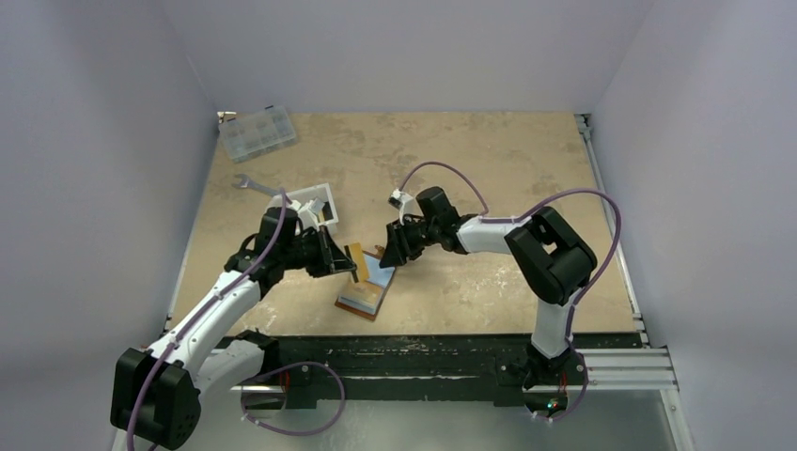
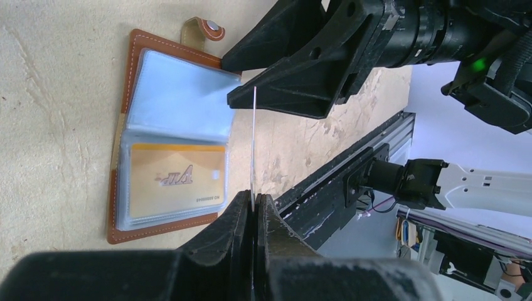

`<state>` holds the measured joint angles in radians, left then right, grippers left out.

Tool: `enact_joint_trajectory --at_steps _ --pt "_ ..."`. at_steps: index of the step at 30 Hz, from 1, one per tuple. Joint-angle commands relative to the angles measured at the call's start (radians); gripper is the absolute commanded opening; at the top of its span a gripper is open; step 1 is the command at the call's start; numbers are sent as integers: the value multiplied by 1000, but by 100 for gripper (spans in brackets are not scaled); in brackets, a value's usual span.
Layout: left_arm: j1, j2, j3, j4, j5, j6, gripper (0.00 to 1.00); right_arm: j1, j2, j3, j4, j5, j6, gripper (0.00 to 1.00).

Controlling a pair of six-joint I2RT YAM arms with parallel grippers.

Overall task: Put the credit cards into the card holder
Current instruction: Insert the credit card into the card holder.

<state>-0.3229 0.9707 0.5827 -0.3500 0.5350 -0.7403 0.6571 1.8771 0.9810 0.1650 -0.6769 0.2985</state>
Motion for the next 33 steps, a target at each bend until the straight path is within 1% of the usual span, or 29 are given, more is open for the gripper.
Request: enact_joint_trajectory --at_steps 1,3,4,9,12,14,18,20,24,26,28,30,33 --pt "3 9 -6 47 30 -5 0 20 -4 -9 32 36 -7 48" --pt "3 16 -16 46 33 -11 0 34 -13 -12 18 123 -16 47" --pt "3 24 -20 41 35 -14 0 43 -15 -15 14 160 -16 45" --pt "2 108 -19 6 66 -14 0 48 -19 -73 73 253 60 19" --pt "1 117 -11 -2 48 -2 0 49 -37 -140 177 231 136 0" --pt "1 124 -5 18 45 -5 0 46 -49 -180 248 223 203 0" --pt "-11 173 11 71 42 -9 0 22 -130 -288 345 328 313 0" --pt "-33 214 28 104 26 -13 0 -5 -183 -345 367 388 349 0" --pt "-127 353 110 157 -26 -16 0 -47 -287 -440 343 514 422 0" --pt "-182 469 179 183 -30 -26 0 -51 -336 -484 326 576 464 0" --pt "-222 542 234 221 -34 -49 0 -51 -373 -511 301 623 488 0" --pt "-237 580 264 226 -47 -70 0 -50 -399 -520 247 672 506 0" --pt "-239 594 273 262 -48 -108 0 -47 -439 -559 255 689 542 0"
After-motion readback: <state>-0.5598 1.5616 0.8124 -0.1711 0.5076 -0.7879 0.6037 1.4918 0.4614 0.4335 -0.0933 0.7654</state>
